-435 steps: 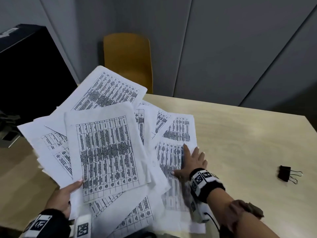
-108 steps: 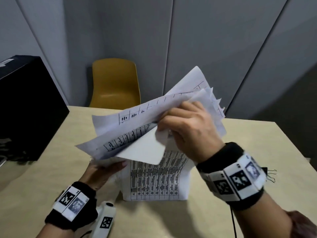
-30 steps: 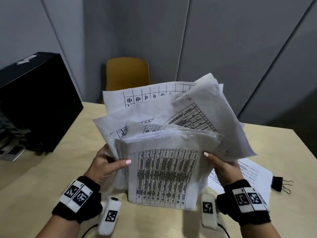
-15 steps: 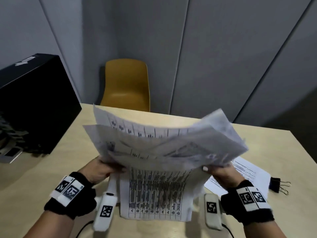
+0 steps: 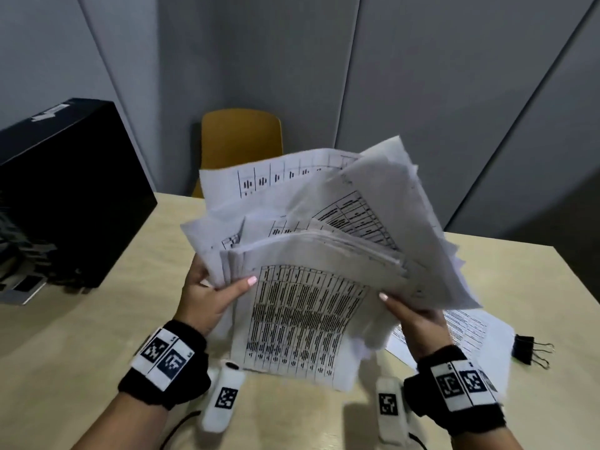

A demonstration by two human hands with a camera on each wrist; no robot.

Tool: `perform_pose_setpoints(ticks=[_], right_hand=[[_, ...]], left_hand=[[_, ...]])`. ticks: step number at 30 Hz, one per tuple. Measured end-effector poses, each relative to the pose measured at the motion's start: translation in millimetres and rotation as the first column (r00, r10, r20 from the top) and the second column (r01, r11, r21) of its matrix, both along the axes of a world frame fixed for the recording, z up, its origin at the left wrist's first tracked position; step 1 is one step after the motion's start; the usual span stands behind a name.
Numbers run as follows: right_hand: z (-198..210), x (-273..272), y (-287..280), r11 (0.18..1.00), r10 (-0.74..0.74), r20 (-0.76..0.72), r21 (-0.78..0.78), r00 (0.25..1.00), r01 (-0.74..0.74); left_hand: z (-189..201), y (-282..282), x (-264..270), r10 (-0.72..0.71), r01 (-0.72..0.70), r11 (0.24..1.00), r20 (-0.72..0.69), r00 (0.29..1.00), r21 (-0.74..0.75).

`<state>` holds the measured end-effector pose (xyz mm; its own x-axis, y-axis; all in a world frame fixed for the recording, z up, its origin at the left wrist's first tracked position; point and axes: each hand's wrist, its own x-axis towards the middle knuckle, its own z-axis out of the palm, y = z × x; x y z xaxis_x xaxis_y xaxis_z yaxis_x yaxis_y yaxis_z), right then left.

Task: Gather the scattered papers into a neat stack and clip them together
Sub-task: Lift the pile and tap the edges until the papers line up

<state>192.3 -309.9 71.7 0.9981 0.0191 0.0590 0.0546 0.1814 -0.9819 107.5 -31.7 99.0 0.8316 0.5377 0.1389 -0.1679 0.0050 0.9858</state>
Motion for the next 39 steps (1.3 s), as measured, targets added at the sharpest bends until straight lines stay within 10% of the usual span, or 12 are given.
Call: perform_pose_setpoints(ticks=[7,20,23,28,32,39], right_hand=[[0,-1,1,0.977,0.023,-0.043,-0.212,0.999,-0.031],[2,-1,10,0.986,-0.093,0.005,-0.137,0.996,0.093],[18,4,13,0.985,-0.113,0.061,-0.127,0.992,0.120],[39,3,6,0.987,-0.015,0.098,-0.156,0.995,0.030],[18,-4,3,0.970,0.086,-0.031,-0.224,0.996,-0.091],[13,8,10,0.986,0.121,-0.076,-0.103,0.990,-0.128]], left_hand=[[-1,12,-12,0.045,-0.003,0.961,0.144,0.989,-0.278],[-13,-9,-7,-0.068,0.067,0.997,-0.060,0.996,-0.024],[-1,-9,12,0.136,-0.134,0.978,-0.003,0.991,0.161],[15,1,10,0.067,-0.096,0.954,0.108,0.992,0.284],[-8,-2,7,0.011,-0.013,0.997,0.025,1.000,0.082],[-3,0,13,-0.031,0.029,0.985,0.012,0.999,0.168]])
